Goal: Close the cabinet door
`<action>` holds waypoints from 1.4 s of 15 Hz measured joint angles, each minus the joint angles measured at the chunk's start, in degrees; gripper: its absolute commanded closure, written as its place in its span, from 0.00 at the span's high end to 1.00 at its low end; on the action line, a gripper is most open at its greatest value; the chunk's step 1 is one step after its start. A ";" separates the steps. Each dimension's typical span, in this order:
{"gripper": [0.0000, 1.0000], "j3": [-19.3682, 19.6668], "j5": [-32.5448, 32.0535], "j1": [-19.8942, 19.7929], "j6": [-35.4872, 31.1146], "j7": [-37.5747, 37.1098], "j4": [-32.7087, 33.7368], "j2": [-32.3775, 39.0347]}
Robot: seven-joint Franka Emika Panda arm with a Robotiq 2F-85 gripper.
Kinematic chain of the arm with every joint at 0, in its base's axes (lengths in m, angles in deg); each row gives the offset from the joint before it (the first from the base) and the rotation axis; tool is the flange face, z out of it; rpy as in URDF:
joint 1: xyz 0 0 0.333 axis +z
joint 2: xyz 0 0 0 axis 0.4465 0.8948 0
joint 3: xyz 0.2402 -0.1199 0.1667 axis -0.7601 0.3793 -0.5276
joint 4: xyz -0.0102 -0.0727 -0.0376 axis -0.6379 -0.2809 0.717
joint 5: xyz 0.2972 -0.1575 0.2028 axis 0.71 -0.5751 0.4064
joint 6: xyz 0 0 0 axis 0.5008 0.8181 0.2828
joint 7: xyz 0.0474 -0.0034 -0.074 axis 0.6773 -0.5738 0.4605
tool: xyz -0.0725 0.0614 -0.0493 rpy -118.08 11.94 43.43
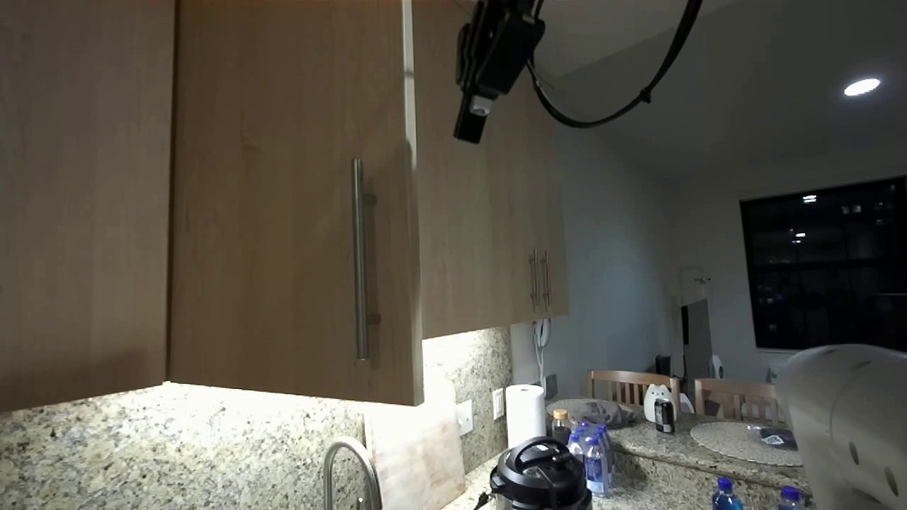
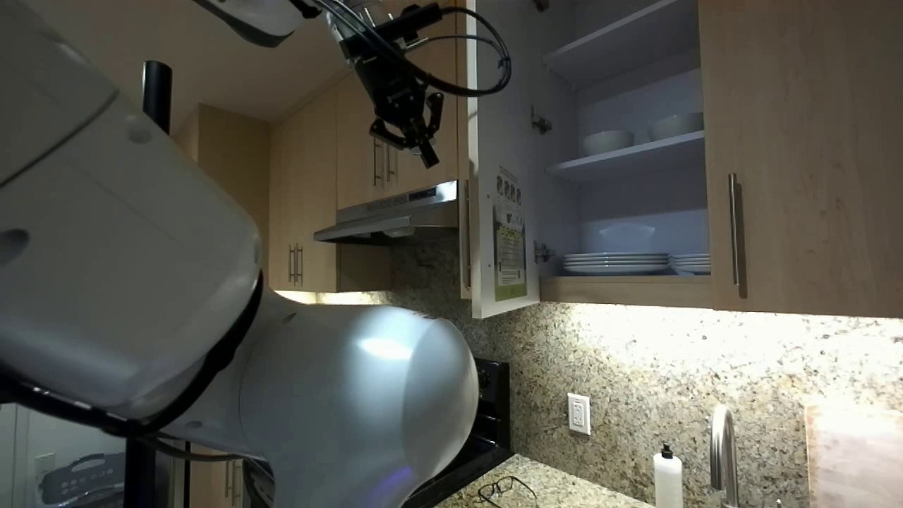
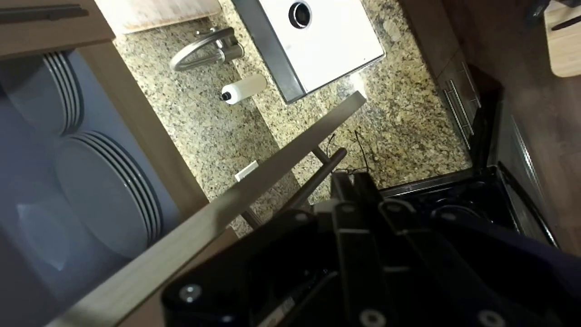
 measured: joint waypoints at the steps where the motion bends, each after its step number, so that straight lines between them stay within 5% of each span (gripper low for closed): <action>1: 0.08 -0.50 0.00 0.33 -0.32 0.20 0.03 0.14; 12: 0.07 -1.42 -0.47 -1.22 -13.57 0.01 1.94 6.19; 21: 0.07 -6.02 -7.60 -13.58 -26.72 -15.51 1.57 8.40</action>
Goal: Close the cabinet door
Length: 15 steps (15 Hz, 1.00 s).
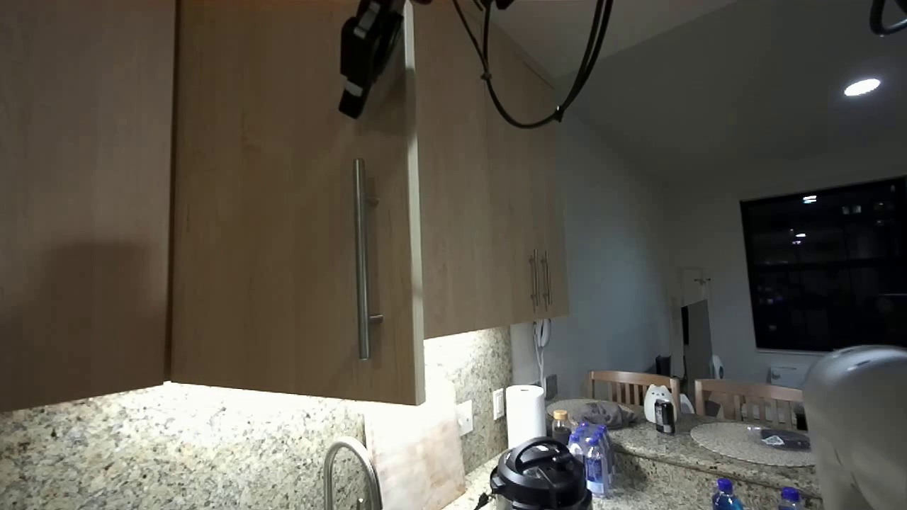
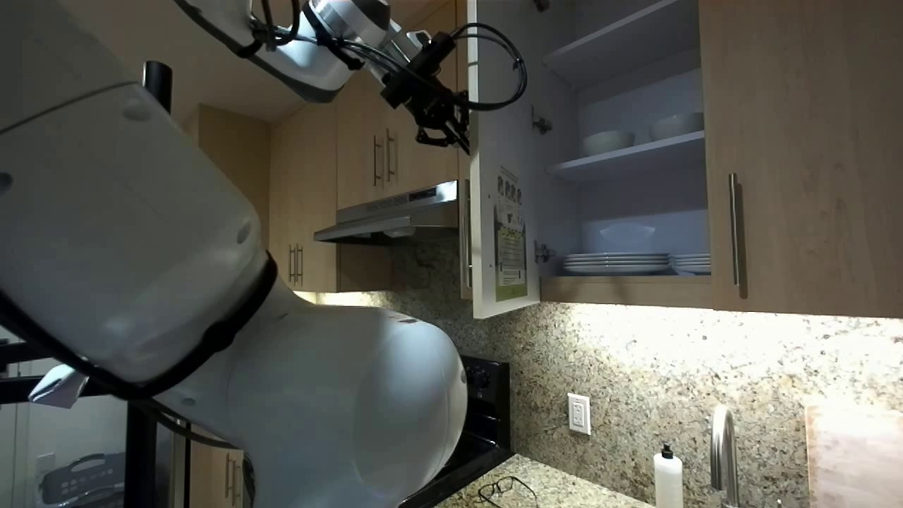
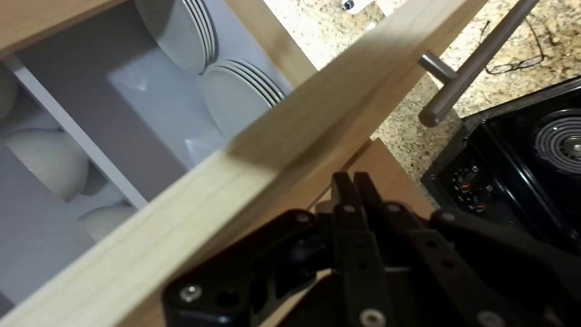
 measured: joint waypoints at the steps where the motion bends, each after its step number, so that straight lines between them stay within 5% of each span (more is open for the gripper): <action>1: 0.07 -0.72 -0.90 -1.31 0.00 -1.66 -0.01 -0.01; 15: 0.07 -0.04 -3.68 -11.20 0.25 -14.82 -0.20 -0.25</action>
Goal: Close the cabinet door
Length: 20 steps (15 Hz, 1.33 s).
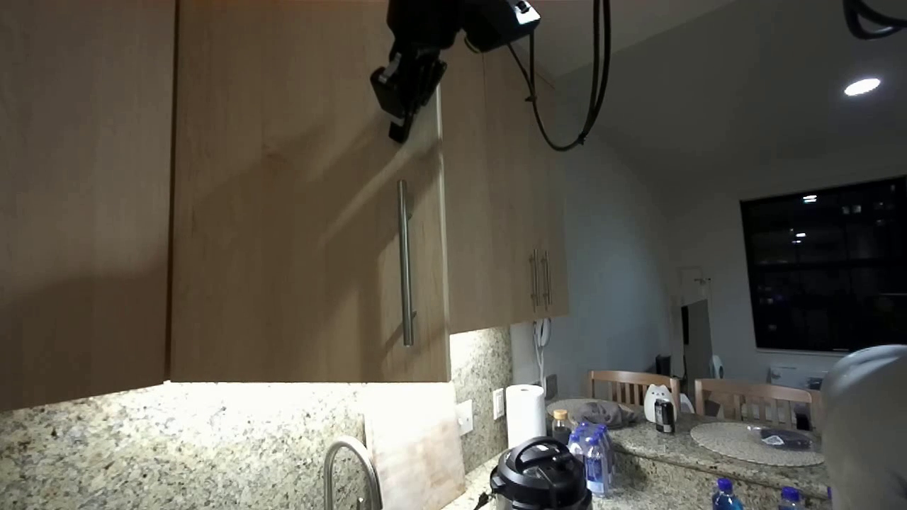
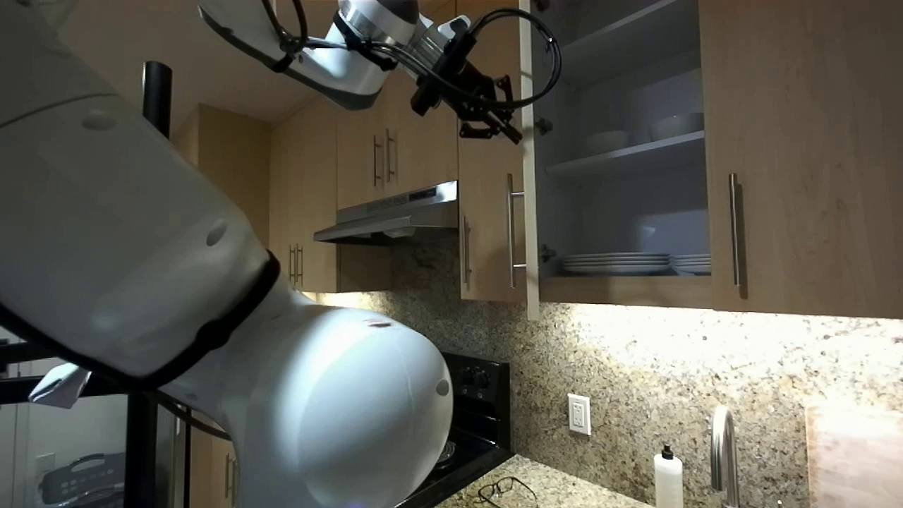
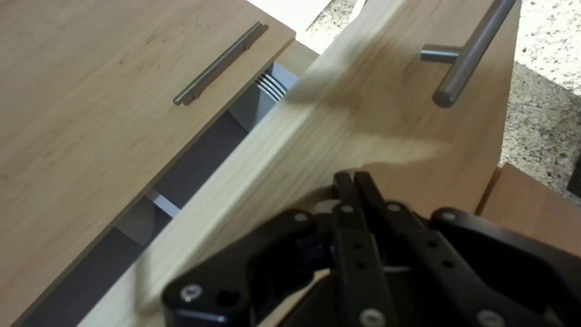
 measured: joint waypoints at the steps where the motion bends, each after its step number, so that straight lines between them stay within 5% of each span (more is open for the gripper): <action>1: 0.07 0.47 0.00 -0.71 -0.28 -1.12 -0.09 0.00; 10: 0.07 5.56 0.09 -4.50 -6.45 -6.17 -0.25 3.56; 20: 0.07 4.63 0.09 -8.60 -8.64 -12.53 4.74 10.80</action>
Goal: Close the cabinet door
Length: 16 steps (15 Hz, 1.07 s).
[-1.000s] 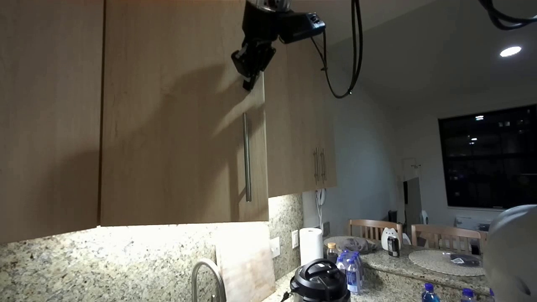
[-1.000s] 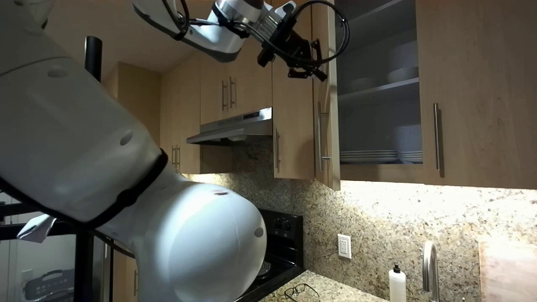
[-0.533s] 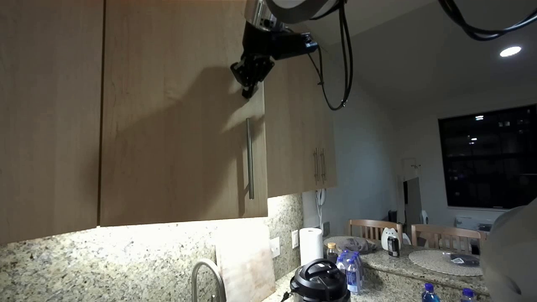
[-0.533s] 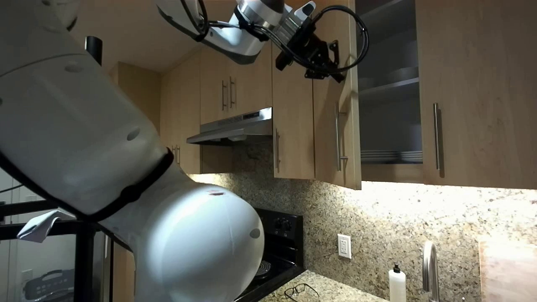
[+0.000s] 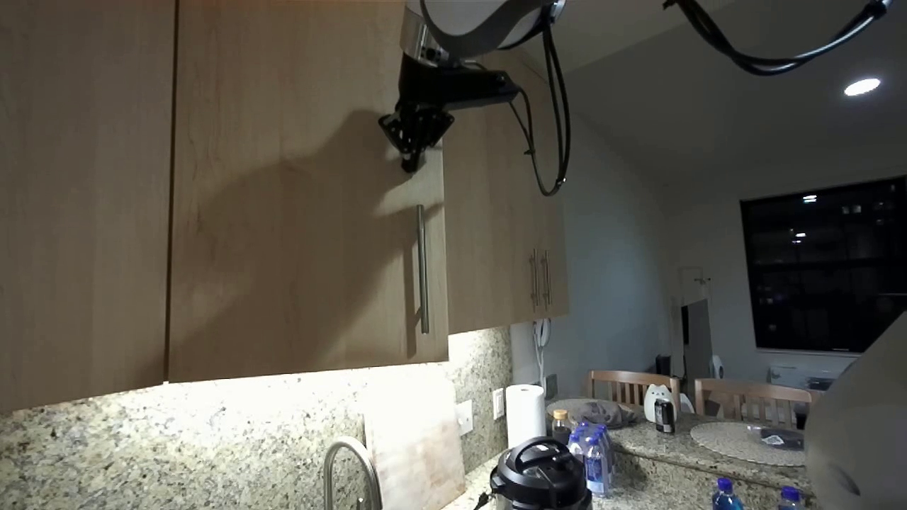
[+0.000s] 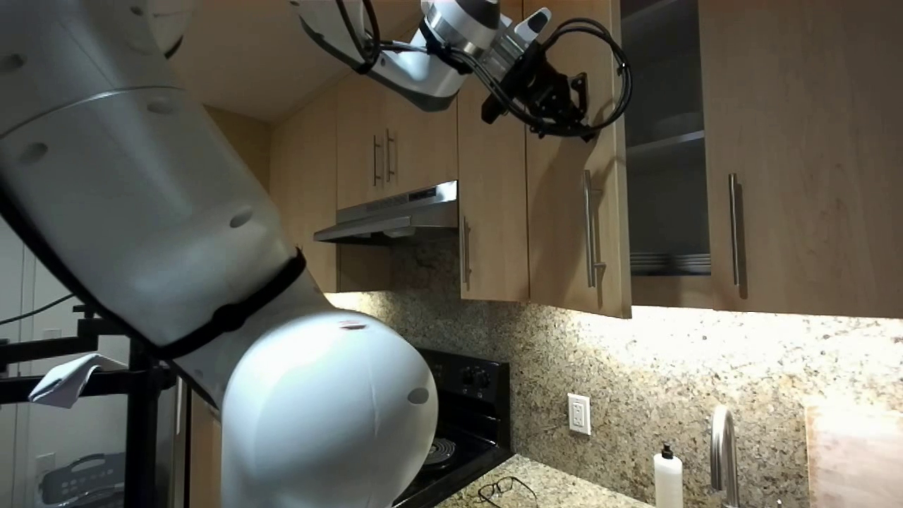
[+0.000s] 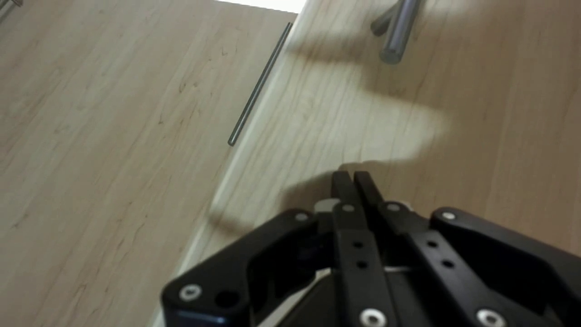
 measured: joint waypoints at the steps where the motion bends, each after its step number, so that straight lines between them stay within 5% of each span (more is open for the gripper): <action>1: 0.07 0.01 0.00 -0.29 0.00 -0.52 0.61 0.74; 16: 0.07 2.53 -0.73 -2.76 0.12 -2.55 14.77 17.03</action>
